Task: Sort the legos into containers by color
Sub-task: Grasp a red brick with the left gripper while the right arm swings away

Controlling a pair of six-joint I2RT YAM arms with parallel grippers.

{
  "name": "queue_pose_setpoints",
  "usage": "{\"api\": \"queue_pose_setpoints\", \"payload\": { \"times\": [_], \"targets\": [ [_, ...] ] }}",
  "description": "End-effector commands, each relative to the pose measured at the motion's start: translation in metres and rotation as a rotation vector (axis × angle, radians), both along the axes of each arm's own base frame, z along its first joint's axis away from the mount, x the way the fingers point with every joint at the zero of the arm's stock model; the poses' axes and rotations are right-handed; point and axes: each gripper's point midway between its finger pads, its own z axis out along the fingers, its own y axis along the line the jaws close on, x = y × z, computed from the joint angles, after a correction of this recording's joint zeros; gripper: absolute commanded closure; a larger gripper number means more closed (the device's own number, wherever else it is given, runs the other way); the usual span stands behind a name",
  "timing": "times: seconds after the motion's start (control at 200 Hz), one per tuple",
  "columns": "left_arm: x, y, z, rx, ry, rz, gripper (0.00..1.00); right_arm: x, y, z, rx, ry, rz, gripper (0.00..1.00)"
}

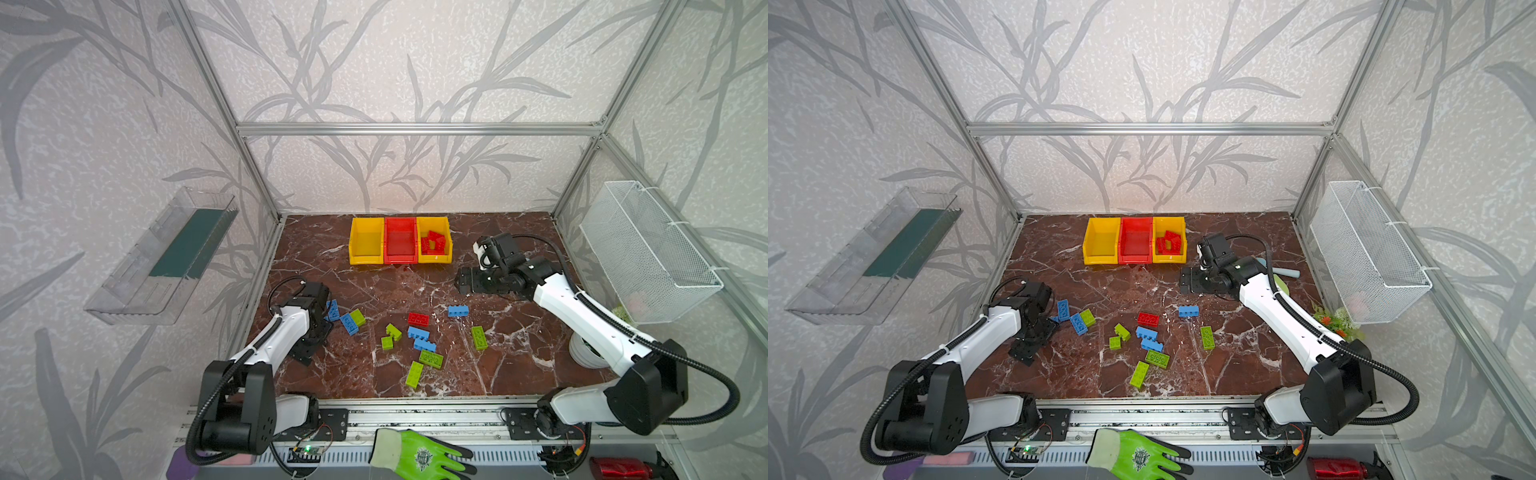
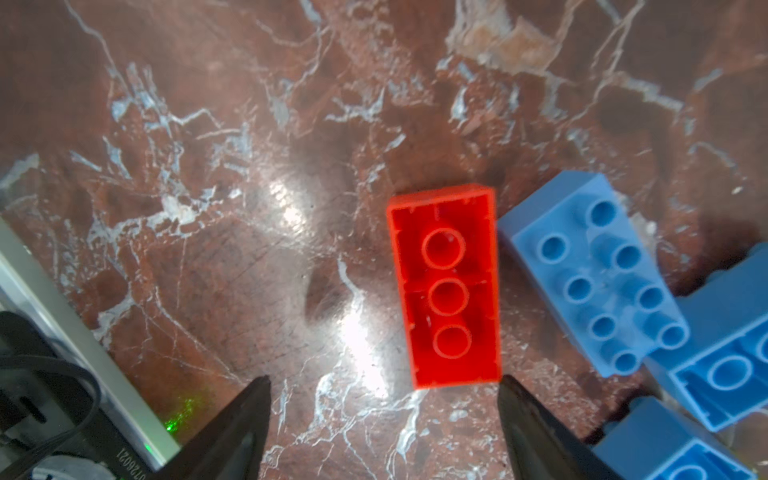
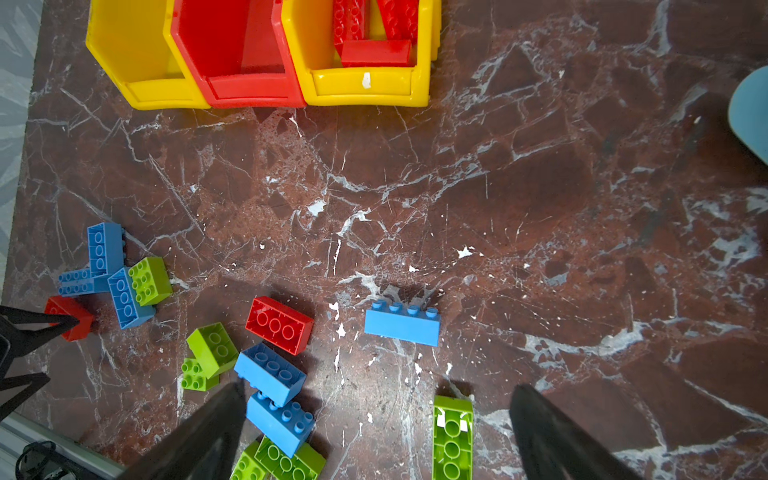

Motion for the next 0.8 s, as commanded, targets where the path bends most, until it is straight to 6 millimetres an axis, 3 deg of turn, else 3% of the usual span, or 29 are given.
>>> {"api": "queue_pose_setpoints", "payload": {
  "times": [0.0, 0.415, 0.665, 0.795],
  "targets": [
    [0.005, 0.009, 0.006, 0.051, 0.025, -0.020, 0.14, -0.005, 0.000, 0.000, 0.012, 0.001, 0.016, 0.01],
    [0.004, 0.004, -0.015, 0.019, 0.064, -0.020, 0.16, 0.001, 0.001, 0.005, 0.008, 0.000, 0.006, 0.01],
    [0.009, 0.007, -0.022, 0.029, 0.073, -0.034, 0.22, 0.002, 0.002, 0.005, 0.014, 0.010, -0.006, 0.01],
    [0.013, 0.011, -0.025, 0.037, 0.083, -0.050, 0.30, 0.001, 0.000, 0.005, 0.008, 0.010, -0.011, 0.01]
  ]
}}
